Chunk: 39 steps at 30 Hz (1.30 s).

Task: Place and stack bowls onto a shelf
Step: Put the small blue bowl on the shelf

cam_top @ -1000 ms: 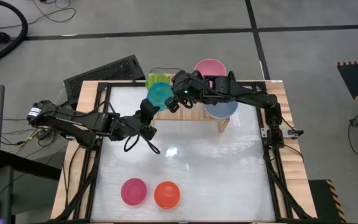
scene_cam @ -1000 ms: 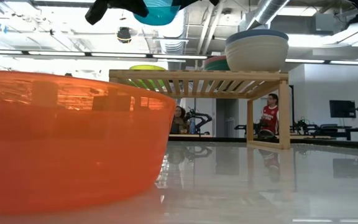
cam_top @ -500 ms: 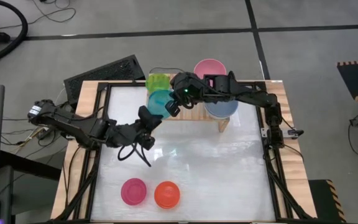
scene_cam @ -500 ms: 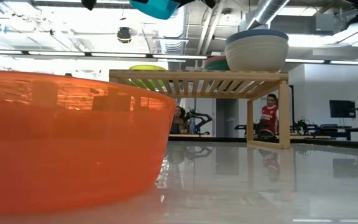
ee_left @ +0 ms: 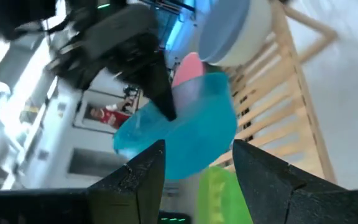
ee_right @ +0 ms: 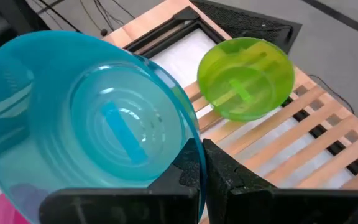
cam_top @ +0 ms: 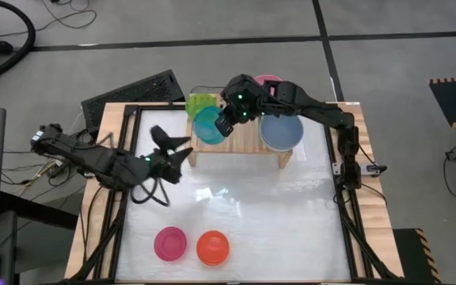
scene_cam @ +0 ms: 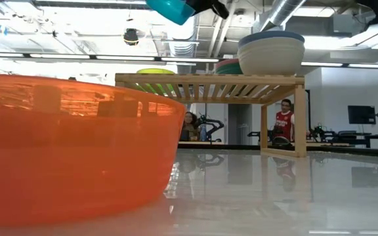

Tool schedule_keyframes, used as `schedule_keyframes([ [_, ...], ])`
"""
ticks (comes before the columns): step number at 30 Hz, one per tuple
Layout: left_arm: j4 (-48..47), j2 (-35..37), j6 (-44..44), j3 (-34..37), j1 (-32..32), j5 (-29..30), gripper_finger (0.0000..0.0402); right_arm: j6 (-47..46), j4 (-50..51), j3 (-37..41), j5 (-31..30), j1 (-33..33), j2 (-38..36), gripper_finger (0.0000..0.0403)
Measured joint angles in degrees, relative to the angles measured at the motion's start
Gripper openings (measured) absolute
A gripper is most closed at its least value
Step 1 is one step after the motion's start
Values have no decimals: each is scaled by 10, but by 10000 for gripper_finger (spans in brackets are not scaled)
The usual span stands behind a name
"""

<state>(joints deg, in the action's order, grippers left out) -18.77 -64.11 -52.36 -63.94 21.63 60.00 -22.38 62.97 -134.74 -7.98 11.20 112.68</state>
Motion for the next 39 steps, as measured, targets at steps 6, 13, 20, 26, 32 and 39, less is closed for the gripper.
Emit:
schedule_keyframes([
  [6, 1, 85, 154, 0, 1, 9, 174, -15, 0, 0, 39, 17, 4, 25],
  [13, -2, 182, 277, 0, 0, 9, 174, -30, 1, 0, 63, 14, 60, 25],
  [20, -3, 238, 319, 0, -1, 9, 174, -47, 30, 1, 73, 24, 86, 25],
  [26, -3, 246, 319, 0, -1, 20, 174, -61, 22, 0, 74, 37, 85, 25],
  [32, -30, 240, 320, 0, 0, 23, 174, -61, 10, -2, 79, 37, 101, 25],
  [39, -46, 236, 328, 0, -1, 31, 174, -62, 8, 0, 93, 36, 132, 25],
])
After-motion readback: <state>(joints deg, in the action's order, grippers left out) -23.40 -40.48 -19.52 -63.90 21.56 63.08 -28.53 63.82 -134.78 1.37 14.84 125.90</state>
